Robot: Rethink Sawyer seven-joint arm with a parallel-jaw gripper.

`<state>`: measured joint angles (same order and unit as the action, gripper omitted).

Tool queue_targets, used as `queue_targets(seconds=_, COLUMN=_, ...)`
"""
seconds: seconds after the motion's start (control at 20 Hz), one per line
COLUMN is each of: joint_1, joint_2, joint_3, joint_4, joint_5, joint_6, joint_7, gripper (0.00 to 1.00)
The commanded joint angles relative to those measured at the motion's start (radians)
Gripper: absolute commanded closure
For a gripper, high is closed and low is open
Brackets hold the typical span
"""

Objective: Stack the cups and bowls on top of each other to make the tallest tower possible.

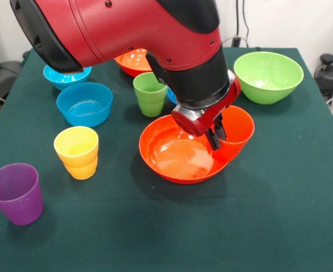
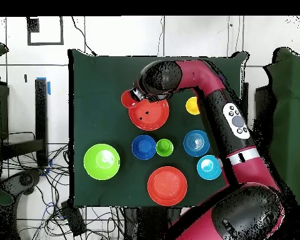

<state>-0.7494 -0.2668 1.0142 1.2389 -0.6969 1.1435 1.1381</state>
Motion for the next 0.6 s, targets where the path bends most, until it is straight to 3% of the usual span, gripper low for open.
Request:
queue_targets(seconds=0.05, joint_1=-0.022, joint_2=-0.02, joint_3=0.013, joint_4=0.074, joint_5=-0.038, joint_6=-0.092, joint_7=-0.342, gripper=1.0)
queue_targets(seconds=0.6, joint_1=-0.038, joint_2=-0.037, joint_3=0.021, joint_4=0.115, joint_5=-0.043, joint_6=-0.1, joint_7=-0.354, gripper=1.0)
